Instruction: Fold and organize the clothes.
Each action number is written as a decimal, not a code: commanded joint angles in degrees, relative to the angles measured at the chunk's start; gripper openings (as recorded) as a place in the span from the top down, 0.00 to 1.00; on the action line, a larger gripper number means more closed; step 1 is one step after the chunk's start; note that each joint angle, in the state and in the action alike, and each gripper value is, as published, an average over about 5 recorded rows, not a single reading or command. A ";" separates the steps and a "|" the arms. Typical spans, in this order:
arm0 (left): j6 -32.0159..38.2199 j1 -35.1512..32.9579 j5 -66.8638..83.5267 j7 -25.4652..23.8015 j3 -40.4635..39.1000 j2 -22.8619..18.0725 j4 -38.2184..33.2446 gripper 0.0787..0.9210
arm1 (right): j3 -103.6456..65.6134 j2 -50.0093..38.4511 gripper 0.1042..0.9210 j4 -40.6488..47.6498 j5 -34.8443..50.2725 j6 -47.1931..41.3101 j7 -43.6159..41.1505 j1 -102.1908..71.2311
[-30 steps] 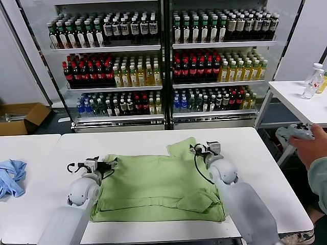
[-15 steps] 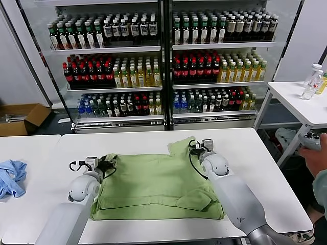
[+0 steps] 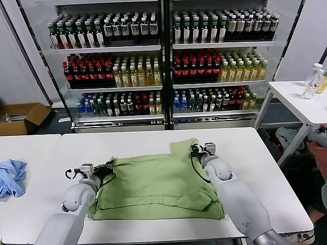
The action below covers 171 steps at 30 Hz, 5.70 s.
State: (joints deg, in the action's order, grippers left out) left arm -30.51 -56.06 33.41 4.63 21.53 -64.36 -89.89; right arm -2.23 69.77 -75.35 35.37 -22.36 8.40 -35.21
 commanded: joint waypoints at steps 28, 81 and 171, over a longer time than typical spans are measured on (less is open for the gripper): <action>-2.50 -23.62 -8.75 -2.27 9.96 1.34 -24.88 0.99 | -19.25 -4.67 1.00 -45.44 -9.75 -0.56 2.68 -50.73; 11.94 -31.20 -14.43 9.83 33.06 1.00 -24.60 0.96 | -19.89 -4.21 0.12 -47.83 -14.52 -0.99 3.16 -53.04; 3.04 -25.69 22.35 -4.32 18.31 -10.65 -15.03 0.67 | -20.43 -4.81 0.12 -47.97 -15.86 1.52 2.69 -53.98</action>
State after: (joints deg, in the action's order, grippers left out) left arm -24.32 -82.32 39.88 1.54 37.02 -74.52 -106.68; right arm -22.59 65.02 -123.17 19.63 -20.83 11.02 -88.90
